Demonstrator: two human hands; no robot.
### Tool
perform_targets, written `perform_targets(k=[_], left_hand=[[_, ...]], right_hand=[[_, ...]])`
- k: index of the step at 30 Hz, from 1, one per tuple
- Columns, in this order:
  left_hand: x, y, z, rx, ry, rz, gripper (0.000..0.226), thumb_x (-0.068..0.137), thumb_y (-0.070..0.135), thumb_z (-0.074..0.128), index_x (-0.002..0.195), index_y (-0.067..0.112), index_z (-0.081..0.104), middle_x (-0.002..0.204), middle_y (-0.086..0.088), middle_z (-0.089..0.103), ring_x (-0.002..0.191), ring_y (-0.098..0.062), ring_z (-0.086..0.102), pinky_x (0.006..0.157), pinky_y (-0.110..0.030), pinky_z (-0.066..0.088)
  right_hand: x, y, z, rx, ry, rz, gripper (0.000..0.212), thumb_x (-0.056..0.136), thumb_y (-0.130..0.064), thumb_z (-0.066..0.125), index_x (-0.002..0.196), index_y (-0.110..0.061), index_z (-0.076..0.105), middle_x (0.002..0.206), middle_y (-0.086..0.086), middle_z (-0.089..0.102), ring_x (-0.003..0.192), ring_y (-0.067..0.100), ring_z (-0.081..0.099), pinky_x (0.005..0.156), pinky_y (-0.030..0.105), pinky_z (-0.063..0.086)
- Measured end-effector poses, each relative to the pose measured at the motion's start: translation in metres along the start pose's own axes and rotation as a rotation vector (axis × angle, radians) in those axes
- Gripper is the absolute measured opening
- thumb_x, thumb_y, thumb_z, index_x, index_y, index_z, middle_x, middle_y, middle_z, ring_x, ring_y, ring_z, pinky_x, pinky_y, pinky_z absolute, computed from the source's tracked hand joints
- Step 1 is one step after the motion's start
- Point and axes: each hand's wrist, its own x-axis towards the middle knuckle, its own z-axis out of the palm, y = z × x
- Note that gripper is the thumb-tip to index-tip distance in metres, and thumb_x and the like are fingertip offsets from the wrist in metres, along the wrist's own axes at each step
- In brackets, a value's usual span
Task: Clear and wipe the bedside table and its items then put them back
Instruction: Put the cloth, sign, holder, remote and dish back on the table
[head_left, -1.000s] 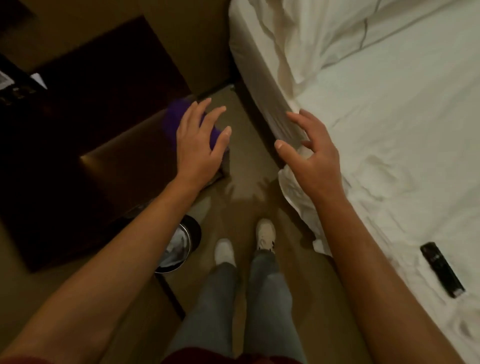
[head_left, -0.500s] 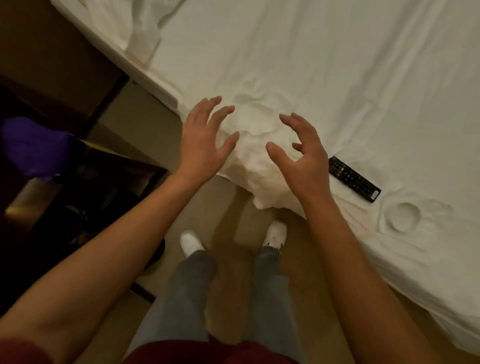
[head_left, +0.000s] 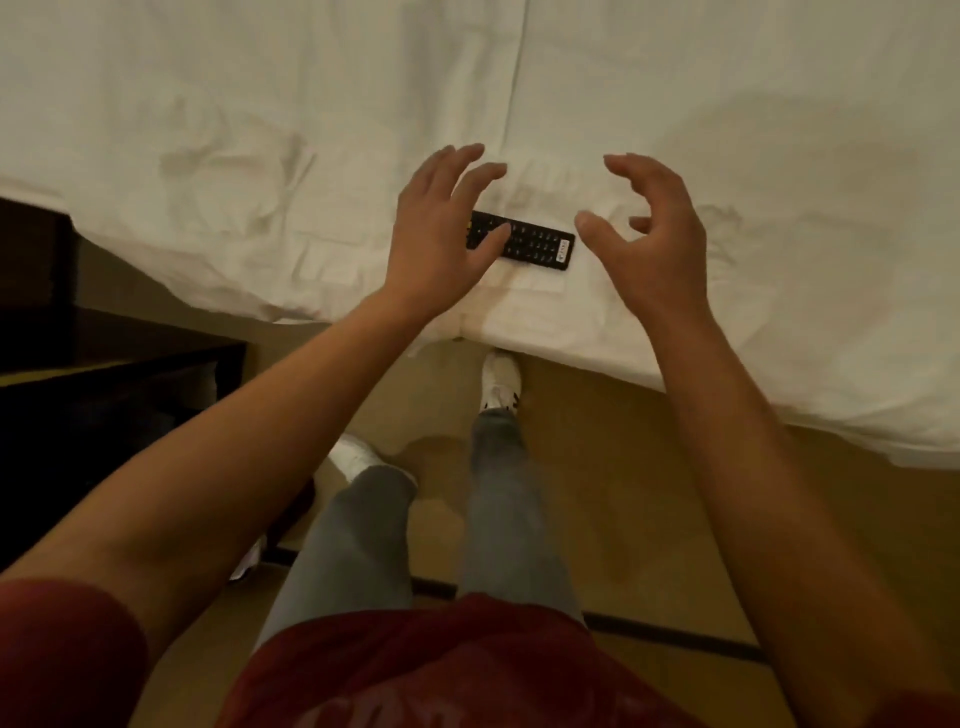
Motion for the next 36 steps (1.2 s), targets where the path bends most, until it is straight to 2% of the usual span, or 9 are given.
perform_targets(k=[3, 7, 11, 19, 25, 29, 33, 36], left_hand=[[0.006, 0.012, 0.019, 0.04, -0.076, 0.045, 0.053, 0.092, 0.042, 0.062, 0.14, 0.019, 0.055, 0.153, -0.004, 0.046, 0.146, -0.031, 0.035, 0.119, -0.046, 0.031], [0.004, 0.023, 0.042, 0.133, -0.188, 0.1, 0.051, 0.092, 0.035, 0.062, 0.14, 0.019, 0.054, 0.154, -0.006, 0.045, 0.147, -0.033, 0.034, 0.12, -0.045, 0.031], [0.006, 0.027, 0.053, 0.189, -0.214, 0.129, 0.052, 0.088, 0.028, 0.059, 0.14, 0.018, 0.054, 0.147, -0.007, 0.051, 0.138, -0.034, 0.043, 0.113, -0.046, 0.037], [0.016, 0.022, 0.056, 0.354, -0.361, 0.173, 0.055, 0.088, 0.029, 0.06, 0.142, 0.021, 0.049, 0.14, -0.006, 0.054, 0.129, -0.033, 0.047, 0.108, -0.048, 0.035], [0.024, 0.017, 0.062, 0.434, -0.395, 0.163, 0.054, 0.092, 0.026, 0.053, 0.146, 0.022, 0.045, 0.144, -0.009, 0.05, 0.132, -0.036, 0.044, 0.111, -0.049, 0.03], [0.027, 0.02, 0.064, 0.431, -0.415, 0.134, 0.063, 0.091, 0.024, 0.055, 0.152, 0.025, 0.038, 0.146, -0.008, 0.047, 0.133, -0.035, 0.042, 0.112, -0.049, 0.03], [0.03, 0.019, 0.065, 0.425, -0.403, 0.149, 0.055, 0.095, 0.027, 0.052, 0.149, 0.02, 0.045, 0.144, -0.011, 0.049, 0.132, -0.036, 0.044, 0.112, -0.048, 0.032], [0.033, 0.018, 0.064, 0.396, -0.394, 0.156, 0.052, 0.095, 0.026, 0.052, 0.146, 0.019, 0.049, 0.14, -0.012, 0.051, 0.128, -0.036, 0.046, 0.108, -0.048, 0.035]], right_hand=[[0.004, 0.03, -0.02, -0.056, 0.016, 0.061, 0.051, 0.085, -0.035, 0.072, 0.134, -0.029, 0.061, 0.141, -0.01, 0.056, 0.132, 0.011, 0.053, 0.105, 0.034, 0.048], [0.002, 0.065, -0.035, -0.186, -0.029, 0.172, 0.06, 0.083, -0.04, 0.071, 0.14, -0.025, 0.057, 0.147, -0.004, 0.053, 0.136, 0.018, 0.048, 0.108, 0.024, 0.037], [-0.003, 0.087, -0.035, -0.292, -0.067, 0.201, 0.069, 0.082, -0.043, 0.074, 0.144, -0.023, 0.053, 0.151, 0.0, 0.048, 0.136, 0.024, 0.047, 0.108, 0.034, 0.042], [-0.005, 0.107, -0.022, -0.433, -0.064, 0.205, 0.077, 0.083, -0.048, 0.073, 0.15, -0.025, 0.044, 0.162, 0.006, 0.034, 0.146, 0.029, 0.036, 0.114, 0.04, 0.038], [-0.005, 0.112, -0.009, -0.503, -0.165, 0.183, 0.083, 0.081, -0.042, 0.074, 0.154, -0.024, 0.039, 0.162, 0.007, 0.032, 0.145, 0.03, 0.035, 0.114, 0.043, 0.038], [-0.004, 0.115, -0.005, -0.521, -0.135, 0.176, 0.086, 0.08, -0.038, 0.074, 0.156, -0.024, 0.036, 0.161, 0.007, 0.035, 0.145, 0.031, 0.036, 0.112, 0.043, 0.04], [-0.003, 0.116, -0.002, -0.556, -0.152, 0.185, 0.097, 0.079, -0.043, 0.078, 0.16, -0.026, 0.027, 0.163, 0.009, 0.031, 0.147, 0.032, 0.033, 0.112, 0.045, 0.039], [-0.002, 0.117, -0.001, -0.574, -0.15, 0.185, 0.096, 0.079, -0.044, 0.079, 0.16, -0.026, 0.03, 0.163, 0.009, 0.032, 0.147, 0.032, 0.033, 0.112, 0.045, 0.038]])
